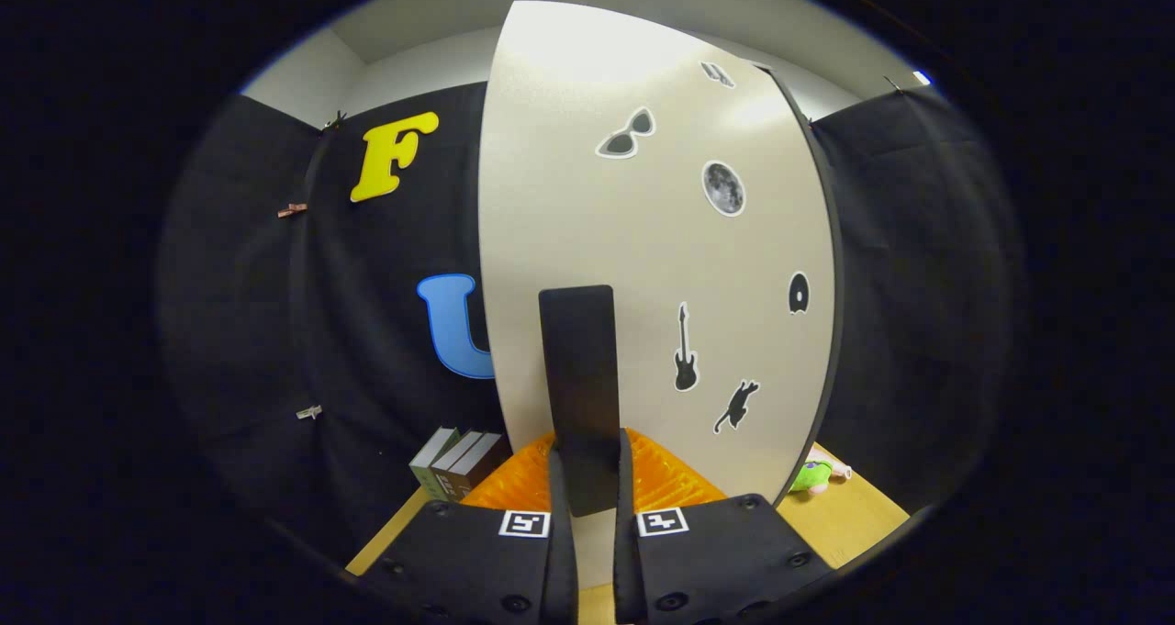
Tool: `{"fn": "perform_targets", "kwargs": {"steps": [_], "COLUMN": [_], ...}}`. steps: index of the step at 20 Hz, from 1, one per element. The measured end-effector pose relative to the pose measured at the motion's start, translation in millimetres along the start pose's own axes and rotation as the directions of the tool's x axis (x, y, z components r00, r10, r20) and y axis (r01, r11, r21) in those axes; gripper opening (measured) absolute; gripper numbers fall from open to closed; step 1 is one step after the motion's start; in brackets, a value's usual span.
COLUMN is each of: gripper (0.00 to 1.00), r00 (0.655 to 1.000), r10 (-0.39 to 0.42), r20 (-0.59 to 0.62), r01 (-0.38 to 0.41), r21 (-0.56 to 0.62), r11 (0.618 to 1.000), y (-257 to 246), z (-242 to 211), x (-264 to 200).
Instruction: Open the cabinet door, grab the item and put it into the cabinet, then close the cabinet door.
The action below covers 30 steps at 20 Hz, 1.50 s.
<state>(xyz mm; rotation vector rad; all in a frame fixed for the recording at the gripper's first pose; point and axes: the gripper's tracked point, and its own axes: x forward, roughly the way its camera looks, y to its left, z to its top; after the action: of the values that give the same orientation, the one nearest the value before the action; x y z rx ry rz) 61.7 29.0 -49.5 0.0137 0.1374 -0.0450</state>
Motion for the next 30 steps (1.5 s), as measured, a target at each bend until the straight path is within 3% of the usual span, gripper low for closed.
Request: {"fn": "perform_targets", "kwargs": {"steps": [4, 13, 20, 30], "gripper": [0.19, 0.19, 0.18, 0.17], "r00": [1.0, 0.996, 0.992, 0.999], "r10": [-0.026, 0.09, 0.129, 0.044], "r20": [-0.005, -0.008, -0.011, -0.003], "r01": [0.026, -0.091, -0.129, -0.044], "r21": [-0.033, -0.032, -0.007, 0.007], "r11": [0.999, 0.995, 0.992, 0.999], "y": [-18, -100, -172, -249], "z": [0, 10, 19, 24], "x": [-27, -94, -127, -126]}}
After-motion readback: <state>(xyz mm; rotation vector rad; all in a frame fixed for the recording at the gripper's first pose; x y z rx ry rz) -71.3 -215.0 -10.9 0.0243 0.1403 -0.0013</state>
